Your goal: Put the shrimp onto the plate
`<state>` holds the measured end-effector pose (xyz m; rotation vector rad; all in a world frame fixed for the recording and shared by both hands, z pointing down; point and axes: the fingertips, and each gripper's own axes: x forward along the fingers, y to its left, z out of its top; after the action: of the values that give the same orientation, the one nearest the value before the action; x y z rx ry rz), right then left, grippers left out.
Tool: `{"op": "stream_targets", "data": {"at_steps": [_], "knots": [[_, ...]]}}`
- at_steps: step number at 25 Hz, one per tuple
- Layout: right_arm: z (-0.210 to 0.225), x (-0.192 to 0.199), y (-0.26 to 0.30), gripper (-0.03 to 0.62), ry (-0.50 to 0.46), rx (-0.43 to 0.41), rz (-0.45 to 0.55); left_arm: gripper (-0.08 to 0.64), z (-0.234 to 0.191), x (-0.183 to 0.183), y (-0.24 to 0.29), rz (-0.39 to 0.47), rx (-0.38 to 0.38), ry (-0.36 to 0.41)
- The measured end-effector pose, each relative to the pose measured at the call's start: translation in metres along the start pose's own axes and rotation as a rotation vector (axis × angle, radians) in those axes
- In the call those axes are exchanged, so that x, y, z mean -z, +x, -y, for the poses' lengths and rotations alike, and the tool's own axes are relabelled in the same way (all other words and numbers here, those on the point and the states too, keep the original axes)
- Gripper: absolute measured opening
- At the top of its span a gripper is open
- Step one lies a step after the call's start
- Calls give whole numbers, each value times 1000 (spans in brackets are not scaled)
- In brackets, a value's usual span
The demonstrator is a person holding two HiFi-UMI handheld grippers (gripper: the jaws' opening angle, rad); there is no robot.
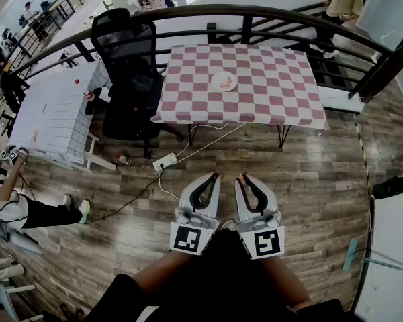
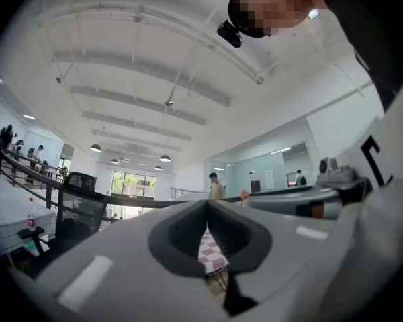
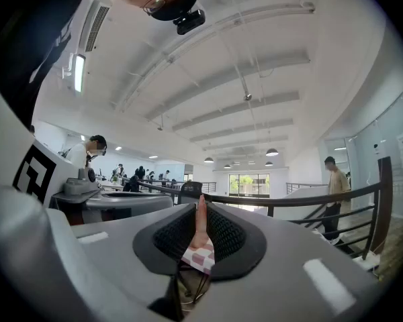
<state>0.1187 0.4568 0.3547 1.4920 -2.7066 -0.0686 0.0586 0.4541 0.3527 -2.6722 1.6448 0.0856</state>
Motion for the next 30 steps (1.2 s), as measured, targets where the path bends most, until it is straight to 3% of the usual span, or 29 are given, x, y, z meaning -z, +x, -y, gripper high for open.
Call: {"op": "stream_targets", "data": {"at_steps": [7, 12, 17, 23, 30], "knots": [[10, 0, 7, 51, 61, 12, 16, 9, -20, 1, 4, -15, -45, 16], [25, 8, 5, 52, 79, 26, 9, 9, -45, -2, 9, -7, -108, 75], [34, 22, 7, 52, 91, 29, -15, 9, -47, 15, 8, -33, -118, 66], [60, 30, 27, 52, 88, 75, -24, 9, -58, 34, 41, -68, -88, 43], [105, 43, 80, 52, 68, 129, -53, 9, -77, 51, 120, -74, 3, 4]]}}
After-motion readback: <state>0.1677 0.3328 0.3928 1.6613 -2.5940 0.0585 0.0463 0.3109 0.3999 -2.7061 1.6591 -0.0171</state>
